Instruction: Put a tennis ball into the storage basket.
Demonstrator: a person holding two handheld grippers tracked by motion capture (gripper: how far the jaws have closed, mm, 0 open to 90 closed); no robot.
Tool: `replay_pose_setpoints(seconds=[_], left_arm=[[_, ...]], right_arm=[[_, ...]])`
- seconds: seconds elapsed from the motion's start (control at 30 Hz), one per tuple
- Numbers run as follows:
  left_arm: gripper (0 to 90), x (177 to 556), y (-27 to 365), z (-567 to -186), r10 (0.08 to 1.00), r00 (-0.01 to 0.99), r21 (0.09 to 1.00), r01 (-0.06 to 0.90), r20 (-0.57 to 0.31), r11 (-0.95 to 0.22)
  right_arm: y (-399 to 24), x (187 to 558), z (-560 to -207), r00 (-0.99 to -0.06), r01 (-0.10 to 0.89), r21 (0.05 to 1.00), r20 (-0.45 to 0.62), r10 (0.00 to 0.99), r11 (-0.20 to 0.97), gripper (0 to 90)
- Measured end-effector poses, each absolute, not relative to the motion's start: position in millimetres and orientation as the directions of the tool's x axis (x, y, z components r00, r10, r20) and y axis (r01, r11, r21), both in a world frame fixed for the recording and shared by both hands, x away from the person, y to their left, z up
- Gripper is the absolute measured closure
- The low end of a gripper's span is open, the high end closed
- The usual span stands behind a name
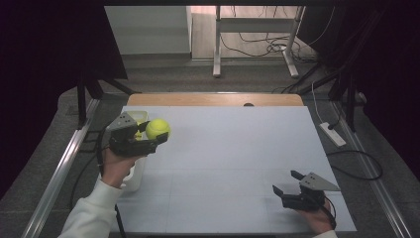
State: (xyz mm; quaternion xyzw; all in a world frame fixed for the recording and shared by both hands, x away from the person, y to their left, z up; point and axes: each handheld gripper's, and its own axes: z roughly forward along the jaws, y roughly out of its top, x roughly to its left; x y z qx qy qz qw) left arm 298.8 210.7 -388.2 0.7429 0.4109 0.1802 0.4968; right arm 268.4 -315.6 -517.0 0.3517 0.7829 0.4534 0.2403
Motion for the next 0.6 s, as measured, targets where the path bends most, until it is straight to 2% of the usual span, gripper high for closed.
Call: replay_pose_setpoints(seconds=[0.6], left_arm=[[26.6, 291, 234, -389, 0.819, 0.553, 0.888, 0.441, -0.151, -0.134]], right_arm=[[-315, 268, -517, -0.64, 0.331, 0.879, -0.059, 0.766, 0.344, 12.3]])
